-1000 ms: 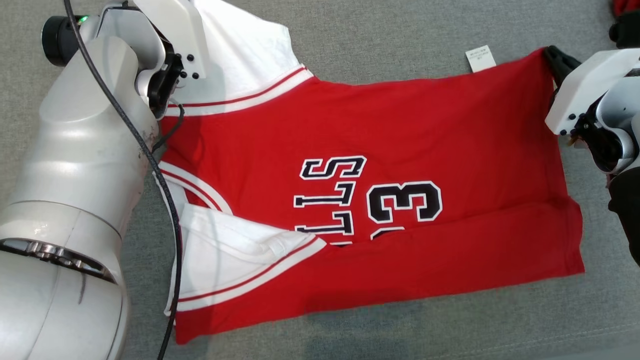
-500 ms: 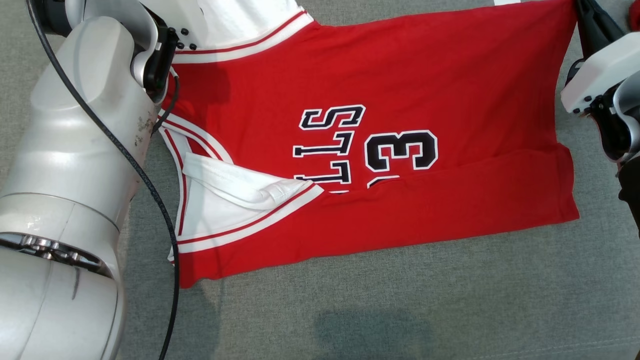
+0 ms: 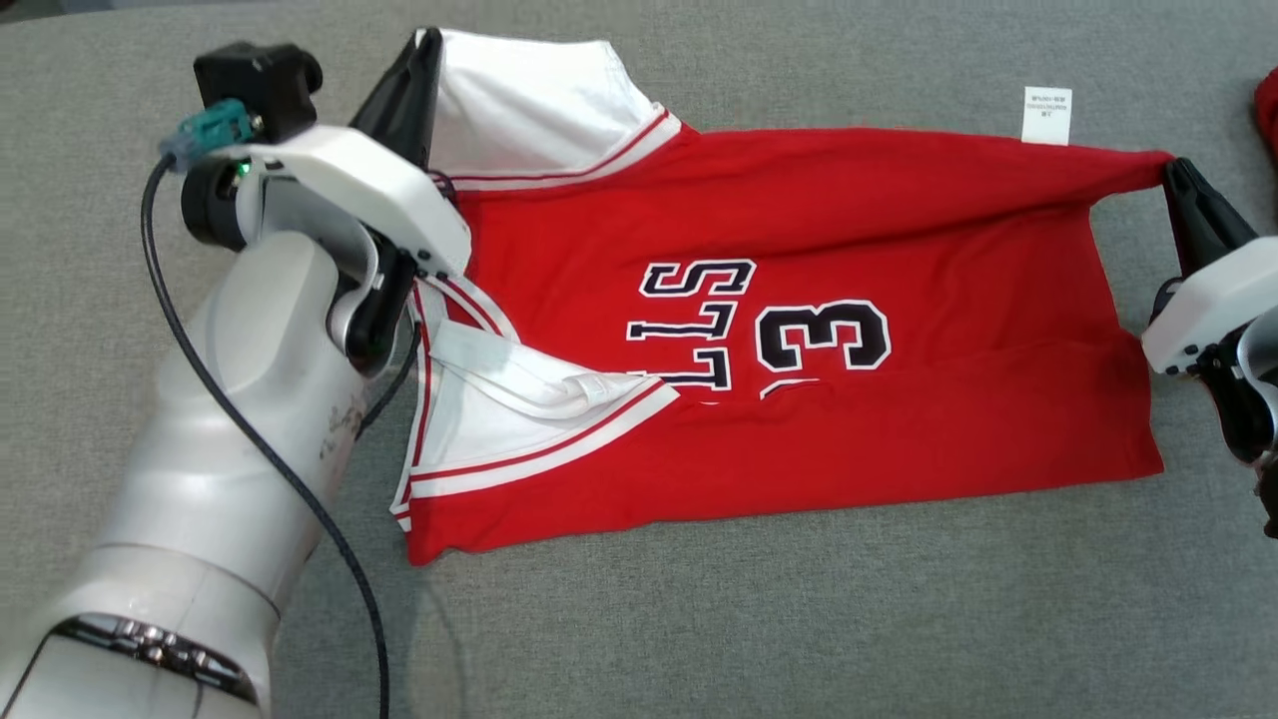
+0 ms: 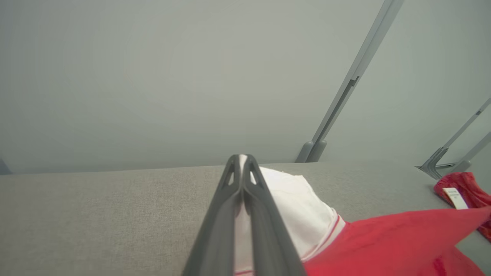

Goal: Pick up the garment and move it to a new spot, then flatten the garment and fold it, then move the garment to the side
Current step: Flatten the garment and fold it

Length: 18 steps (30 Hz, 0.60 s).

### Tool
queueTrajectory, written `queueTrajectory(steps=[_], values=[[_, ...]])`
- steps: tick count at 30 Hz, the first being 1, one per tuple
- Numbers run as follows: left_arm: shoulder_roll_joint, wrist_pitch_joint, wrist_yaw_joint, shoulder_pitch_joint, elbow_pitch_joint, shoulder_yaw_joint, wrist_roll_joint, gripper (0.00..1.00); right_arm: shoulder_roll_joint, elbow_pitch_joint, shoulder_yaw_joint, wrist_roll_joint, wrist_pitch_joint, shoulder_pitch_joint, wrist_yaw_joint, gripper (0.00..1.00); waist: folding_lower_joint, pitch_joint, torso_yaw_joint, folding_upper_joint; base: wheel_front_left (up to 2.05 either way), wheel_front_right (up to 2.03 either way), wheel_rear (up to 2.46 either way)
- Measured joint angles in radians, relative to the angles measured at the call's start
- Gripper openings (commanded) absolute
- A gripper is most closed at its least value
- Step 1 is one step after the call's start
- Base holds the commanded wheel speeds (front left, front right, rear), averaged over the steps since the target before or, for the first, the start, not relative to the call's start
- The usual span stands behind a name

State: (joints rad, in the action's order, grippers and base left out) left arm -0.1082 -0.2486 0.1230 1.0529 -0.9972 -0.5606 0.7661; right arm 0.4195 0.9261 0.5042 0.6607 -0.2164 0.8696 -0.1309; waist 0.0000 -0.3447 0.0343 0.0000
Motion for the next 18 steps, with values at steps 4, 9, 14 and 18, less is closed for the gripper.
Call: queueTrajectory(steps=[4, 9, 14, 18], values=[[-0.018, -0.003, -0.001, -0.115, 0.117, 0.005, 0.003, 0.0, 0.021, -0.014, 0.006, 0.02, -0.012, -0.044, 0.0, 0.0, 0.0, 0.021, -0.02, 0.0, 0.0, 0.0, 0.0], [-0.04, -0.003, -0.048, -0.262, 0.304, 0.012, 0.011, 0.0, 0.037, -0.047, 0.02, 0.036, -0.015, -0.097, 0.0, 0.0, 0.0, 0.036, -0.043, 0.0, 0.0, 0.0, 0.0], [-0.047, 0.001, -0.097, -0.389, 0.46, 0.007, 0.019, 0.0, 0.062, -0.075, 0.017, 0.046, -0.021, -0.139, 0.0, 0.0, 0.0, 0.042, -0.062, 0.0, 0.0, 0.0, 0.0], [-0.089, 0.013, -0.155, -0.498, 0.61, 0.01, 0.028, 0.0, 0.085, -0.099, -0.003, 0.053, -0.022, -0.188, 0.0, 0.0, 0.0, 0.055, -0.073, 0.0, 0.0, 0.0, 0.0]])
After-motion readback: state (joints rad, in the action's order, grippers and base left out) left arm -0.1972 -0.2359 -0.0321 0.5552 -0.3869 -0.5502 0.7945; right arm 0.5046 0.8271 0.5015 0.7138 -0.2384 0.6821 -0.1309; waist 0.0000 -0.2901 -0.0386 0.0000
